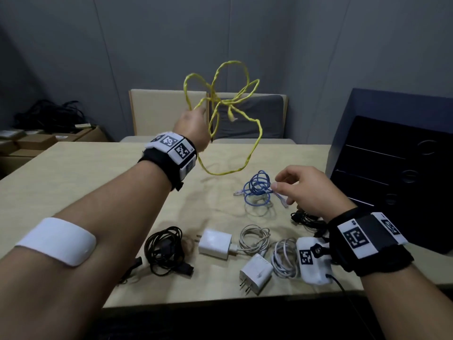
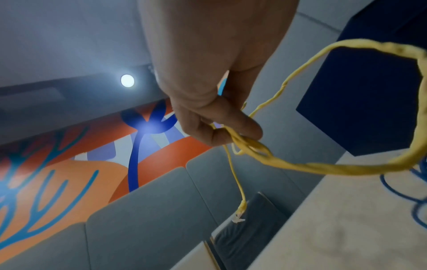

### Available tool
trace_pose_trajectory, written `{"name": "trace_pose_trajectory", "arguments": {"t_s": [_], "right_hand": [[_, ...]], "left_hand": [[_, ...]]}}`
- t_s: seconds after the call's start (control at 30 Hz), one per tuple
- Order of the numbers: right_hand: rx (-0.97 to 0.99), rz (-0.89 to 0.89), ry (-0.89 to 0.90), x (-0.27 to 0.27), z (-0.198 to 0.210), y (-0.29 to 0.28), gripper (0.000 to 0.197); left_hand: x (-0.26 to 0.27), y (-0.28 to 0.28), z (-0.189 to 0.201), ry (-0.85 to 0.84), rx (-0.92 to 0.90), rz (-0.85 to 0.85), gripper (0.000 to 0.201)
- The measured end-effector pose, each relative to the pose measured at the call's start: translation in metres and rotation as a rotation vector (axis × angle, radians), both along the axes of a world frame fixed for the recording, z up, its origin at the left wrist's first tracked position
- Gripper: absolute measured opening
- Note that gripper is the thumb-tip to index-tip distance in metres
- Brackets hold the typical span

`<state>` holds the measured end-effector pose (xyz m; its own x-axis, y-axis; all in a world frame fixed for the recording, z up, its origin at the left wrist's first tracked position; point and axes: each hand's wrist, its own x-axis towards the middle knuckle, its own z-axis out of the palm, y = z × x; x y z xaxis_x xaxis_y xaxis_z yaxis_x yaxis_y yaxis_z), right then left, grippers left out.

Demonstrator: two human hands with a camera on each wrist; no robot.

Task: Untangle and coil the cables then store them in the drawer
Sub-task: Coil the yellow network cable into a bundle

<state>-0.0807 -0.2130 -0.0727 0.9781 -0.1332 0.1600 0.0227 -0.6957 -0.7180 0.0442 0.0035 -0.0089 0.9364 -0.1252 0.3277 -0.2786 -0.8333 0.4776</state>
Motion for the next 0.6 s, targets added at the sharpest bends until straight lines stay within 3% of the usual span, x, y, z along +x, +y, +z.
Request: {"name": "trace_pose_trajectory", "arguments": {"t_s": [0.17,0.37,0.47,0.6], "right_hand": [[0.063,-0.056,-0.123,-0.015,0.016,-0.001,0.018],[0.346,-0.065,-0.449,-0.063,0.05,0.003,0.056],[0.584,0.011,-0.513,-0.1,0.06,0.006,0.055],[0.601,0.017,-0.568,-0.16,0.048,0.015,0.033]], "left_hand": [[-0.037,-0.001,0.036,-0.167,-0.098,-0.08,0.055],[-0.117,-0.004,0.054,-0.289,-0.106,-0.302,0.051],[-0.164,-0.003,0.041,-0.236,-0.137,-0.421,0.054],[-0.212,-0.005,0.004,-0.125,-0.27,-0.547,0.054]]}}
